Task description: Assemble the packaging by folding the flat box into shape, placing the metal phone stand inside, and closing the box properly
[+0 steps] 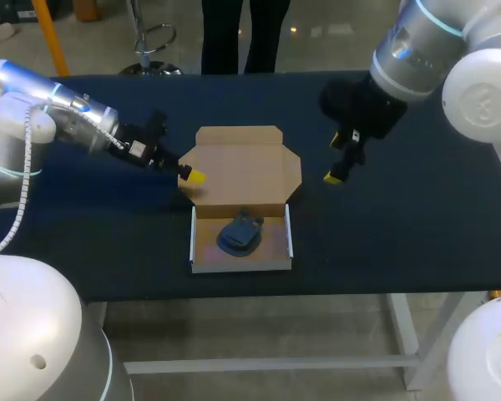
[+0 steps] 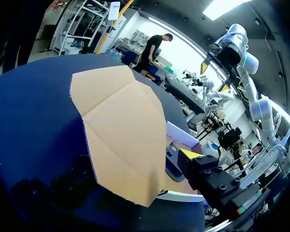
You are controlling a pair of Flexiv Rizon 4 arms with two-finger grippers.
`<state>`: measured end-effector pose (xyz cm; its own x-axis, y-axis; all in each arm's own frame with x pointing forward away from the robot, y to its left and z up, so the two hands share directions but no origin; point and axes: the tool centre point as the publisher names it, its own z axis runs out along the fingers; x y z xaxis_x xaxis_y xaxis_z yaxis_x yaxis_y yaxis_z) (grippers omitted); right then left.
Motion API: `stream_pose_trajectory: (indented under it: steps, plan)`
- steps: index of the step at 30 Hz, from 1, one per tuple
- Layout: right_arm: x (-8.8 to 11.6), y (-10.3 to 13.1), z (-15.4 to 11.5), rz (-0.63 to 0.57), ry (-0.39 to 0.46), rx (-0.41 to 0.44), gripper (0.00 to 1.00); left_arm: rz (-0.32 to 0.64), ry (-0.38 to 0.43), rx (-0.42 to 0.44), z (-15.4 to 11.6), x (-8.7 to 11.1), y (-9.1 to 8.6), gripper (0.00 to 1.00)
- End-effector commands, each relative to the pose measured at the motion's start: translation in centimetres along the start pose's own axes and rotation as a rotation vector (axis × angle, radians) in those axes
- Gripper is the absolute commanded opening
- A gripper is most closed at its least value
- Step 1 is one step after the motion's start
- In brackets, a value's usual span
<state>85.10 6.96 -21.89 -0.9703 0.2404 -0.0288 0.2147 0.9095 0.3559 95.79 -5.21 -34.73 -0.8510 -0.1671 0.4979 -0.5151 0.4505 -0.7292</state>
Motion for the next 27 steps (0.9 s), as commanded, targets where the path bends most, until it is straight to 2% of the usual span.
stream_pose_trajectory:
  steps: [1, 12, 17, 20, 23, 25, 27]
  plan:
    - [-0.1, 0.2, -0.2, -0.003, 0.006, 0.006, 1.0, 0.021, 0.006, 0.015, 0.3, 0.4, 0.2, 0.84]
    - [-0.3, 0.6, -0.3, -0.014, 0.003, 0.011, 1.0, 0.055, 0.009, 0.041, 0.5, 1.2, -0.1, 0.67]
    - [-0.3, 0.7, -0.2, -0.018, 0.004, 0.014, 1.0, 0.063, 0.021, 0.061, 0.4, 1.5, -0.5, 0.66]
    - [-0.3, 0.8, -0.2, -0.019, 0.003, 0.016, 1.0, 0.067, 0.024, 0.066, 0.5, 1.7, -0.7, 0.62]
    - [-0.3, 0.8, -0.2, -0.021, 0.003, 0.017, 1.0, 0.073, 0.025, 0.07, 0.7, 1.9, -0.8, 0.54]
    - [-0.2, 0.8, -0.2, -0.022, 0.003, 0.018, 1.0, 0.078, 0.027, 0.078, 0.8, 2.0, -0.9, 0.45]
    - [-0.2, 0.9, -0.2, -0.023, 0.003, 0.02, 1.0, 0.082, 0.03, 0.085, 0.9, 2.1, -0.9, 0.42]
